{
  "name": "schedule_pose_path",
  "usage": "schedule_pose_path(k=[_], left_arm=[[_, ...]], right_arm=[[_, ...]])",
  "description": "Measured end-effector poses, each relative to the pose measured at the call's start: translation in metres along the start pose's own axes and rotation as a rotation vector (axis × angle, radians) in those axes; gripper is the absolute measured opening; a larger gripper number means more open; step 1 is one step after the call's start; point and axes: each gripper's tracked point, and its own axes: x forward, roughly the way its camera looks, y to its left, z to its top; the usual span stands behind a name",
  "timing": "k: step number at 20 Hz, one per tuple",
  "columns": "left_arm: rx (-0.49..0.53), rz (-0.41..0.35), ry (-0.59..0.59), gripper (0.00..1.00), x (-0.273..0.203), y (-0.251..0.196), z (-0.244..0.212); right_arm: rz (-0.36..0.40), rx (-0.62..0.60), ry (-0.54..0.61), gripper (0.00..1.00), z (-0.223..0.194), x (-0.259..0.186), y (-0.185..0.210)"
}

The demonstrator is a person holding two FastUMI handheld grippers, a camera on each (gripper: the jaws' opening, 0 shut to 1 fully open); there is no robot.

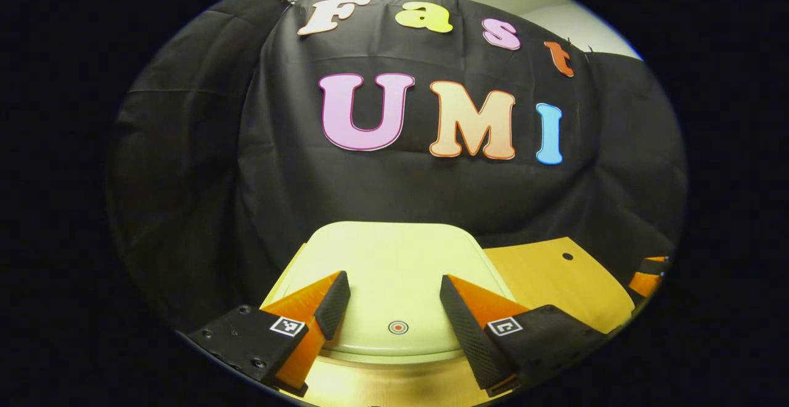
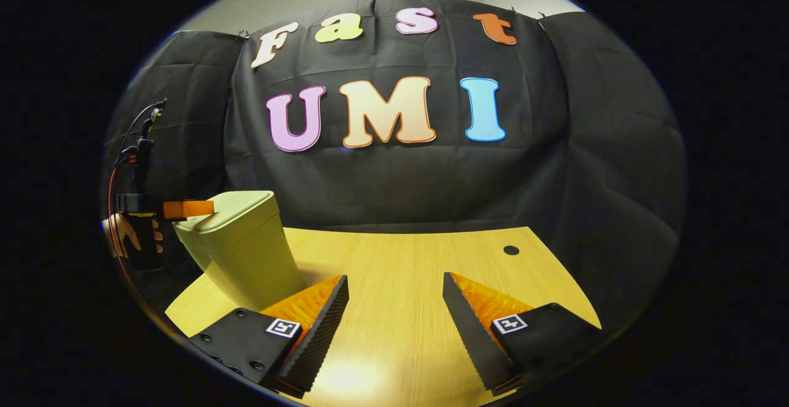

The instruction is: Press the lid of the desktop garbage bin to open it, pick up the crumpled paper on the desktop and throw it into the bin, then pick up the pop can on the desktop and drop it into the bin, and finally close the garbage bin lid.

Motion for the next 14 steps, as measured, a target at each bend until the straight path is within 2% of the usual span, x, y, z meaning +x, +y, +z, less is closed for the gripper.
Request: schedule_pose_path(k=[5,6,14], left_arm=[[-0.022,0.05,-0.017,0.91,0.003,0.005,0.004],[-0.021,0.061,-0.027,0.91,0.002,0.003,0.006],[-0.049,0.06,-0.167,0.93,-0.024,-0.035,0.035]], right_arm=[[0.002,0.011,-0.002,0.97,0.005,0.003,-0.001],[0.001,0.013,-0.006,0.94,0.009,0.003,-0.003],[-0.002,0.027,-0.032,0.97,0.019,-0.001,-0.014]])
